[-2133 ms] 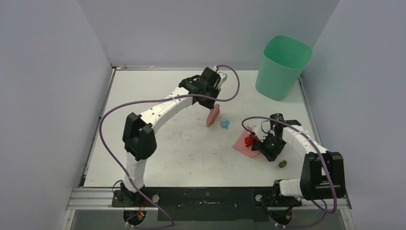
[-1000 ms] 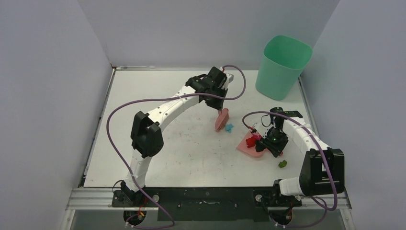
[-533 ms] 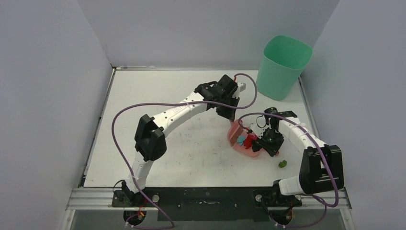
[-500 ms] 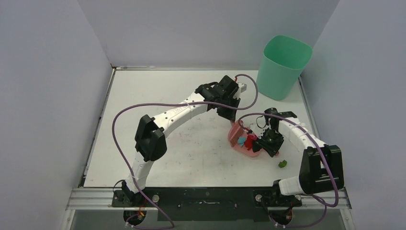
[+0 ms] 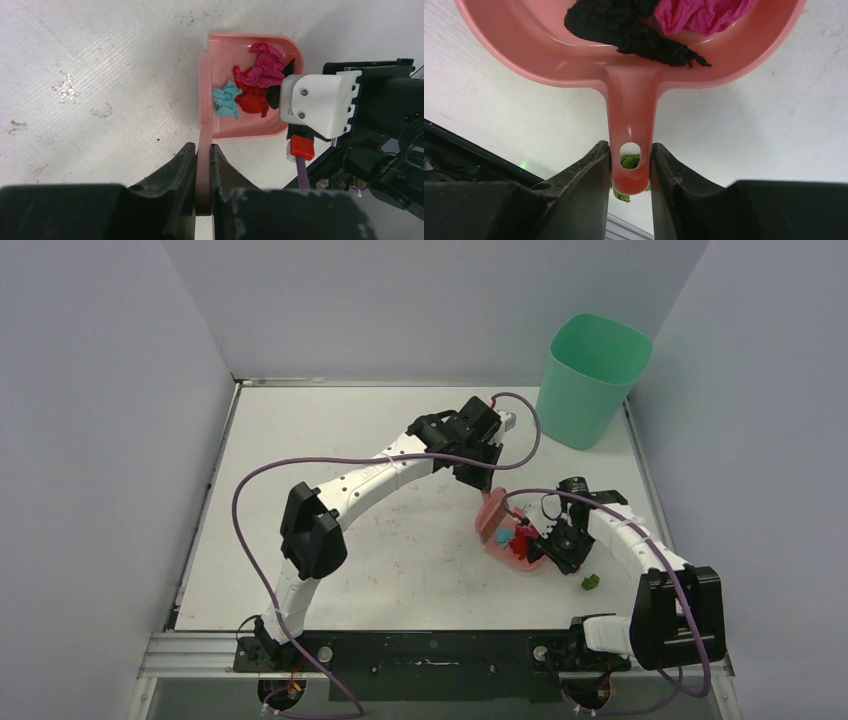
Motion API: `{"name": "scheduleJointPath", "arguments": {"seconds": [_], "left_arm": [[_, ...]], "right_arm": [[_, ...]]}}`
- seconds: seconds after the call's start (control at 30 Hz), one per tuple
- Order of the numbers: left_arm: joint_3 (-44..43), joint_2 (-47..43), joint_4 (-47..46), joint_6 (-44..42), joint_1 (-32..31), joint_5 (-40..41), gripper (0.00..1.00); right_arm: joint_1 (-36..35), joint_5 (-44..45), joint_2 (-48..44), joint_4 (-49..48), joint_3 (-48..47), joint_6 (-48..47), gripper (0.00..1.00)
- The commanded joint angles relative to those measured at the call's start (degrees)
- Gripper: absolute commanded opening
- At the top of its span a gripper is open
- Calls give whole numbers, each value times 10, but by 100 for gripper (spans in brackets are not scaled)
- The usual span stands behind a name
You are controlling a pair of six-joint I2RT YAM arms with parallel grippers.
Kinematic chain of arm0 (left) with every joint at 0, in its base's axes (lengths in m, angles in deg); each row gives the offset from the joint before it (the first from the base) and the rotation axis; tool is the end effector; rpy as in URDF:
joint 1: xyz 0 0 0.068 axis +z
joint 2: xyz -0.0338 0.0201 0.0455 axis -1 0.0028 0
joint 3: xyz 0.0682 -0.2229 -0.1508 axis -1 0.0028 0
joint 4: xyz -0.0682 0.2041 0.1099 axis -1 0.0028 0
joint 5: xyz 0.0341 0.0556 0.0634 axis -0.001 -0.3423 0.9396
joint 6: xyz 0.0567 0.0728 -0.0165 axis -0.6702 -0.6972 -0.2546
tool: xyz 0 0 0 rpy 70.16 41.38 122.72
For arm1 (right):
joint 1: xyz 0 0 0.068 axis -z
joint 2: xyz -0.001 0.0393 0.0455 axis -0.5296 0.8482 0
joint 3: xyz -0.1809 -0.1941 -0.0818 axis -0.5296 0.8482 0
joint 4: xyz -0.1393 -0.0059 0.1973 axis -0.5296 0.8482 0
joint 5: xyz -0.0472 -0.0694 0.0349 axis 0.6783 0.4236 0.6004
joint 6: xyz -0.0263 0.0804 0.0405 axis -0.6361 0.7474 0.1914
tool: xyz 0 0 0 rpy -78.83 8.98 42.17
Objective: Sweep away the paper scraps from the table
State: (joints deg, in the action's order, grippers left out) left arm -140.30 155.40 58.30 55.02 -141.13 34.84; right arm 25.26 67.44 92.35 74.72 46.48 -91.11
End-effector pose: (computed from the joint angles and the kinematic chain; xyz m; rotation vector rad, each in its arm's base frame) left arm 0.2916 -0.3807 0.2696 0.7196 2.5251 -0.6478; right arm 0.1763 0.0336 0.1469 -1.3103 2.7338 0.1903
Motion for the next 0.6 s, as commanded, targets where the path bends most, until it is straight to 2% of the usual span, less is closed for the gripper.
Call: {"name": "scheduleJointPath", "arguments": {"seconds": [0.0,0.3,0.47,0.57], "left_arm": [[-30,-65,-2,-7,-4,29,1],[13,-132,-15,-3,-8,65,1],[109,-237,-58,1,-10,89,1],[155,-301,-48,-3,-9,121,1]], "right_arm": [[14,-47,-43,-24,5,-20,6],[18,-90,-49,-67,34,-27,5],[25,-122,-66,-86,34,-35,5],[27,-137,-75,-101,35,-31,5]]}}
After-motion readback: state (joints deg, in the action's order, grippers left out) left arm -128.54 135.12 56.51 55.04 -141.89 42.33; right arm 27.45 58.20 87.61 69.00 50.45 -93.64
